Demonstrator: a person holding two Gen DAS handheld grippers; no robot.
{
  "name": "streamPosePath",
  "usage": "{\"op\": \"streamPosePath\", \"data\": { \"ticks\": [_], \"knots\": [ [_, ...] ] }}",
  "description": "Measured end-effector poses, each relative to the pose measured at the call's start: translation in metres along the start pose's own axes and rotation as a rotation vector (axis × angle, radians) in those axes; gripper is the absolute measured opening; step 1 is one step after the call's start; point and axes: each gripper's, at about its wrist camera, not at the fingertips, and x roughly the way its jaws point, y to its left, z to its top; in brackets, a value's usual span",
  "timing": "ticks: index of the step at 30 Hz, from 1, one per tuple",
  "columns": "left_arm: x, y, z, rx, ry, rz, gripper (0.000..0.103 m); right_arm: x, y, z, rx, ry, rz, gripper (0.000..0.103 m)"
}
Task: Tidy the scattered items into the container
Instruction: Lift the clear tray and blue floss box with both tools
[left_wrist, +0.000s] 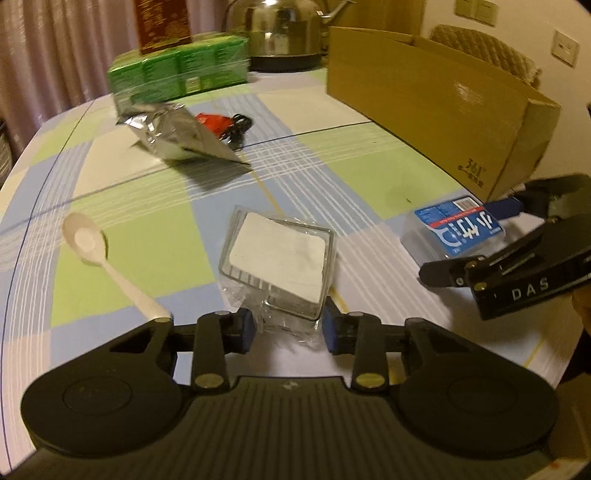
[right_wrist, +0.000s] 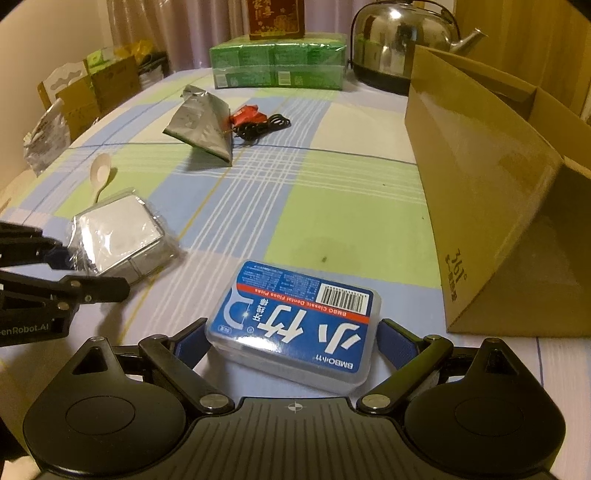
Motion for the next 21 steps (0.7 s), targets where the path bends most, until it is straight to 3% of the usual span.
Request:
{"op": "streamPosePath", "data": {
  "ticks": [9, 17, 19, 21],
  "knots": [
    [-0.007, -0.002, -0.008, -0.093, -0.011, 0.036, 0.03, -0.003, -0.007, 0.003, 0.123, -0.019, -0.001, 0.096],
    [-0.008, -0.005, -0.007, -0.12, -0.006, 0.077, 0.03, -0.001, 0.005, 0.005, 0.08, -0.015, -0.061, 0.096],
    [-0.009, -0.006, -0.007, -0.117, -0.01, 0.081, 0.03, 0.0, 0.006, 0.005, 0.071, -0.011, -0.058, 0.088],
    [-0.01, -0.006, -0.007, -0.119, -0.013, 0.076, 0.03, 0.0, 0.005, 0.005, 0.063, -0.011, -0.051, 0.087]
  ]
}}
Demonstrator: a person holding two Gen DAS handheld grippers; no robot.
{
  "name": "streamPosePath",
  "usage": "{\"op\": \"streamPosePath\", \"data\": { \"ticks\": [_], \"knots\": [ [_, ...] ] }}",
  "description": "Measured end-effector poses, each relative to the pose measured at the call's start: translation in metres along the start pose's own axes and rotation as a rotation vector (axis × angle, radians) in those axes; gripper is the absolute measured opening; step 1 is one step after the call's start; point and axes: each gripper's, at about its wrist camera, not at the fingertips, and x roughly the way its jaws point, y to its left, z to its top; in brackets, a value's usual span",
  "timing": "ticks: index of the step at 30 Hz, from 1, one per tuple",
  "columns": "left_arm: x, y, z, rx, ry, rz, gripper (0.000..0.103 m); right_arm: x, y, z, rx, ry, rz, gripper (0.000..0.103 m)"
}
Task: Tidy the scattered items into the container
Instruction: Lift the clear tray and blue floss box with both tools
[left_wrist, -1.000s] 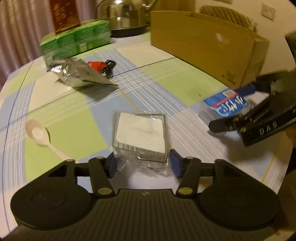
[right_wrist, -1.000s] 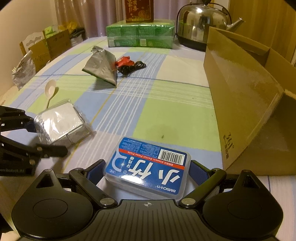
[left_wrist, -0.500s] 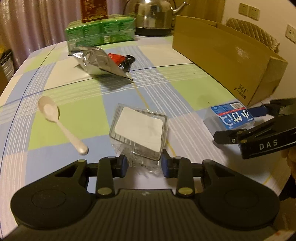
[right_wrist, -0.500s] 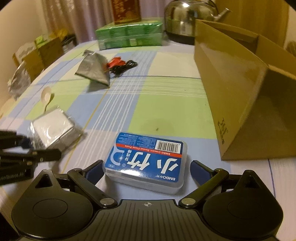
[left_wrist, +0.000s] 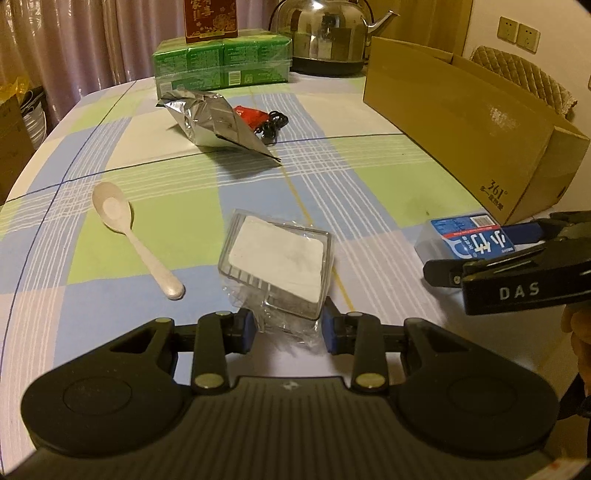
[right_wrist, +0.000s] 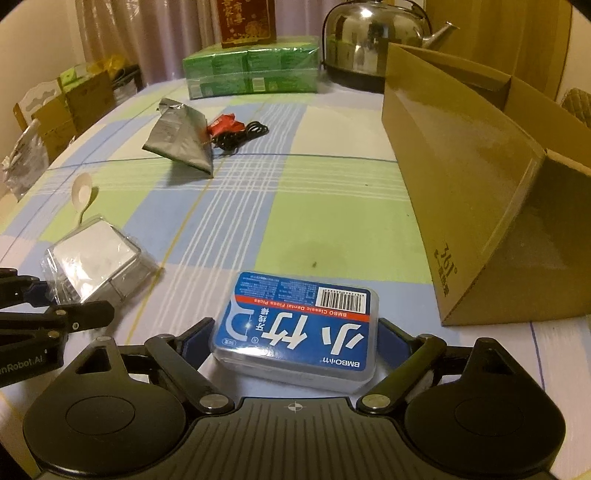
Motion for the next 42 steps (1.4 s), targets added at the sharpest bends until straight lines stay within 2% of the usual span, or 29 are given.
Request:
{"op": "streamPosePath", "data": {
  "ticks": [6, 13, 25, 33, 42],
  "knots": [
    [-0.003, 0.002, -0.002, -0.009, -0.004, 0.0, 0.029, -0.012, 0.004, 0.003, -0.046, -0.039, 0.009, 0.087],
    [-0.016, 0.001, 0.003, -0.016, -0.024, 0.004, 0.028, -0.03, 0.007, 0.006, -0.036, -0.069, 0.015, 0.087],
    [-0.031, -0.005, -0.007, -0.022, -0.031, 0.008, 0.028, -0.045, 0.003, -0.005, -0.011, -0.065, 0.022, 0.087],
    [-0.051, -0.011, 0.004, -0.024, -0.08, 0.004, 0.028, -0.063, 0.004, -0.001, -0.018, -0.108, 0.03, 0.087],
    [-0.08, -0.027, 0.02, -0.007, -0.137, 0.001, 0.028, -0.104, -0.001, 0.006, -0.019, -0.198, 0.02, 0.087]
  ]
}}
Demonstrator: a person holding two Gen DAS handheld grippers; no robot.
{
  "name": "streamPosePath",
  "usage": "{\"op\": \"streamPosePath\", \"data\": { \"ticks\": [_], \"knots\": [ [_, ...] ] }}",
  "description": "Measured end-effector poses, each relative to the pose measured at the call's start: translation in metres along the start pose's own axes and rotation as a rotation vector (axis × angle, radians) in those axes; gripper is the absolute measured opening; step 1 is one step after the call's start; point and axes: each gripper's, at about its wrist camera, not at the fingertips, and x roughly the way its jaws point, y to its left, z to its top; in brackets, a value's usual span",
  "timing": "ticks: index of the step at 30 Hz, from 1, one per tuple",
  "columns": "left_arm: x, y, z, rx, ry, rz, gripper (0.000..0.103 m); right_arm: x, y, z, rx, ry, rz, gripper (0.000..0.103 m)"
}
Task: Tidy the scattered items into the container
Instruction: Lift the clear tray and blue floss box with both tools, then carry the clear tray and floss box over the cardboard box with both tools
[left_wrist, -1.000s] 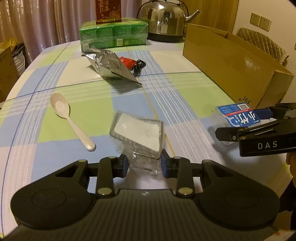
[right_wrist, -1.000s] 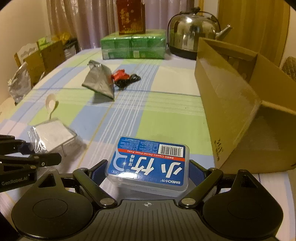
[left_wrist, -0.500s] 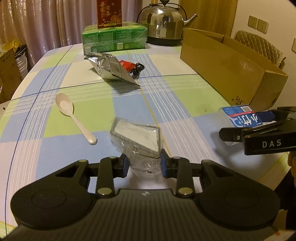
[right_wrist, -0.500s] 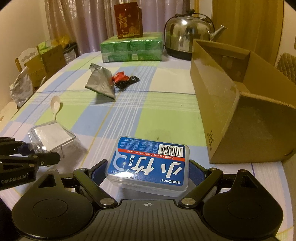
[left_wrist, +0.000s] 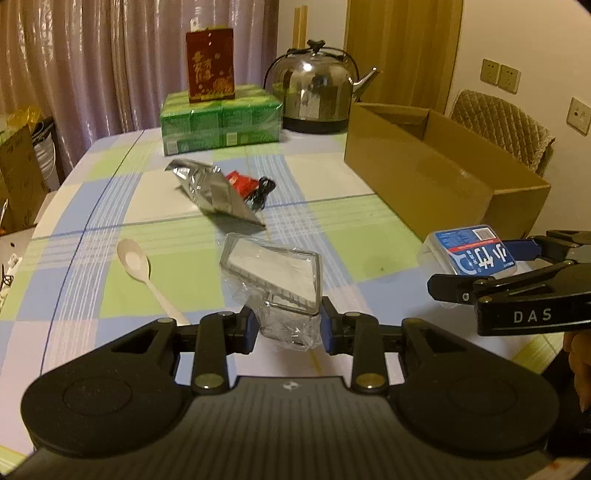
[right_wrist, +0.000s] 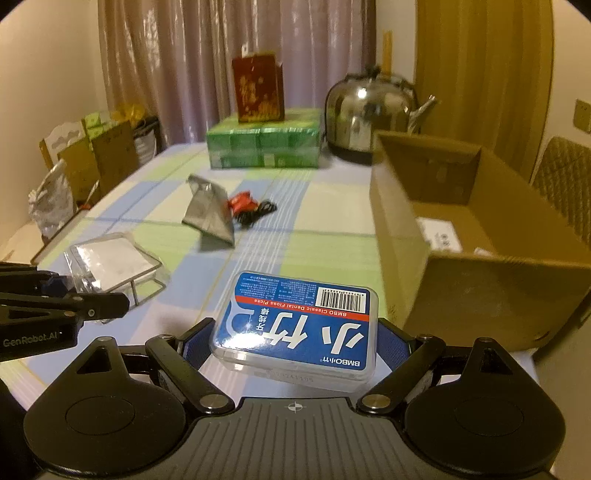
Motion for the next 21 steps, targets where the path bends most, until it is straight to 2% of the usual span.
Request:
{"op": "streamPosePath", "data": {
  "ticks": [6, 12, 21],
  "knots": [
    [-0.011, -0.018, 0.016, 0.03, -0.036, -0.025, 0.028, -0.026, -0.016, 0.014, 0.017, -0.074, -0.037, 0.087],
    [-0.01, -0.044, 0.039, 0.075, -0.076, -0.072, 0.028, -0.045, -0.049, 0.031, 0.043, -0.138, -0.099, 0.087],
    [0.009, -0.097, 0.09, 0.171, -0.147, -0.167, 0.028, -0.043, -0.11, 0.057, 0.062, -0.174, -0.19, 0.087]
  ]
}}
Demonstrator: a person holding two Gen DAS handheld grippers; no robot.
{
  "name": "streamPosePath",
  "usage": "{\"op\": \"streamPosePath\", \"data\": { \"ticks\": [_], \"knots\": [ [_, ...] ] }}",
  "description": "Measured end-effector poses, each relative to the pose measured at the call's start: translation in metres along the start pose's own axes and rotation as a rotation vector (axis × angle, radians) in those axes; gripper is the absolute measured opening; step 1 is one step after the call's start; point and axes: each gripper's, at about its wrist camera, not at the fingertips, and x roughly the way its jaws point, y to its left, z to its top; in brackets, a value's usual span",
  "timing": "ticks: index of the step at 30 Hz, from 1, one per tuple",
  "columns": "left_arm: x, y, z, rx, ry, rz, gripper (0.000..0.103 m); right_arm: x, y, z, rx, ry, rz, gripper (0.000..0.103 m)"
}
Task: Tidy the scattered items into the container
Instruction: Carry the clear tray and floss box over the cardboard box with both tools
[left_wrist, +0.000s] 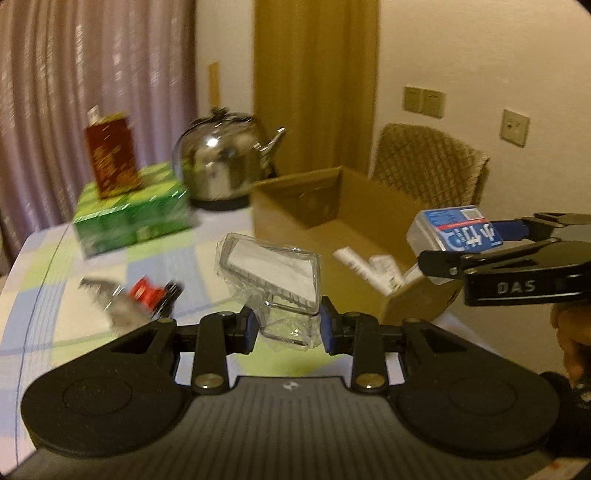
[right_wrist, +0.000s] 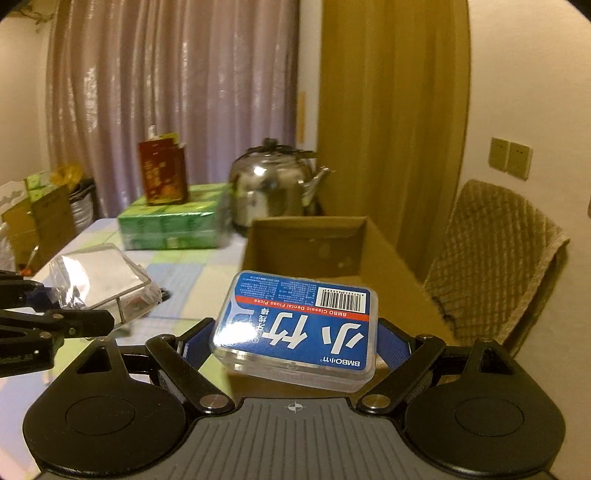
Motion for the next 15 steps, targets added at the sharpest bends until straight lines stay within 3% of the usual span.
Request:
{"op": "streamPosePath", "data": {
  "ticks": [15],
  "knots": [
    [0.085, -0.061, 0.05, 0.169, -0.005, -0.123, 0.028, 0.043, -0.072, 0.018, 0.035, 0.001, -0.076, 0.087]
  ]
}}
